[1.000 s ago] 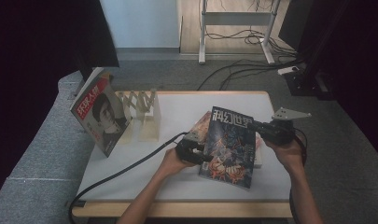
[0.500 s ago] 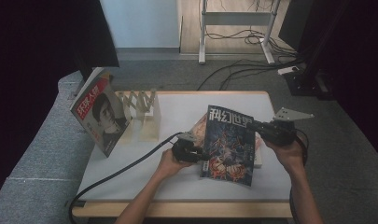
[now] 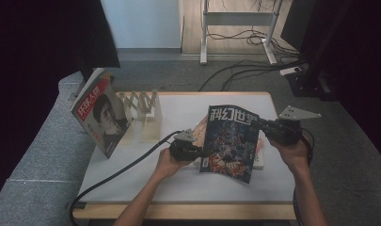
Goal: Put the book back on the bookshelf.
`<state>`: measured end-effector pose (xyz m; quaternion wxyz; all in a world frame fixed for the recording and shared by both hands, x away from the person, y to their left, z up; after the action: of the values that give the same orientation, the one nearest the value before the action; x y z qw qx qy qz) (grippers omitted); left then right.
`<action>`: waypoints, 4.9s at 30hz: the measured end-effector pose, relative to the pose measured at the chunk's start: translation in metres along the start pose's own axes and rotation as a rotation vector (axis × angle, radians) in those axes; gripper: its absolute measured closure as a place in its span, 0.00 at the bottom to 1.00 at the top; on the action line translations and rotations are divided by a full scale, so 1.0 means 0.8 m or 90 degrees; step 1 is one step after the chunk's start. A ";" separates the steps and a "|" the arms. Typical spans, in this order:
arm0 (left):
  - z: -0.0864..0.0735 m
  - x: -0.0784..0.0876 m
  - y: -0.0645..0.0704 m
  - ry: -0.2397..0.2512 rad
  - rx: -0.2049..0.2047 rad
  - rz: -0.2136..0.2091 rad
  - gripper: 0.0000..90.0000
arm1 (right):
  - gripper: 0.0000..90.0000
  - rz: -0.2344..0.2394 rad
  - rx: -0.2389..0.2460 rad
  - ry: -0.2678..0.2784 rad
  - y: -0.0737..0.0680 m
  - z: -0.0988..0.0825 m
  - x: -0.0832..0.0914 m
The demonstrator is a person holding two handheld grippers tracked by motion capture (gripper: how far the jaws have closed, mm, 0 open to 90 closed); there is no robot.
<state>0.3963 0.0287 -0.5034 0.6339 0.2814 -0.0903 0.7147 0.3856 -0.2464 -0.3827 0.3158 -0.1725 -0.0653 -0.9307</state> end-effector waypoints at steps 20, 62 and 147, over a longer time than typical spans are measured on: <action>0.028 0.028 0.000 0.062 -0.030 0.052 0.91 | 0.90 -0.009 0.022 0.042 -0.005 0.034 0.012; 0.090 0.061 0.016 0.081 -0.071 0.098 0.80 | 0.86 -0.001 0.011 0.053 -0.015 0.037 0.010; 0.168 0.095 0.016 0.068 -0.061 0.125 0.92 | 0.00 -0.146 -0.019 -0.194 0.028 -0.175 -0.018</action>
<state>0.4200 0.0260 -0.3506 0.5775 0.2019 -0.1178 0.7822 0.3708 -0.2881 -0.5184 0.1916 -0.3074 -0.1174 -0.9247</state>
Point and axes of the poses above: each handheld gripper's, and its own axes: x roughly backward along the jaws, z roughly out of its top, y roughly to its right, the point moved 5 cm from there along -x, roughly forward along the jaws, and after that the axes turned 6 degrees about -z, right-handed, at the moved point
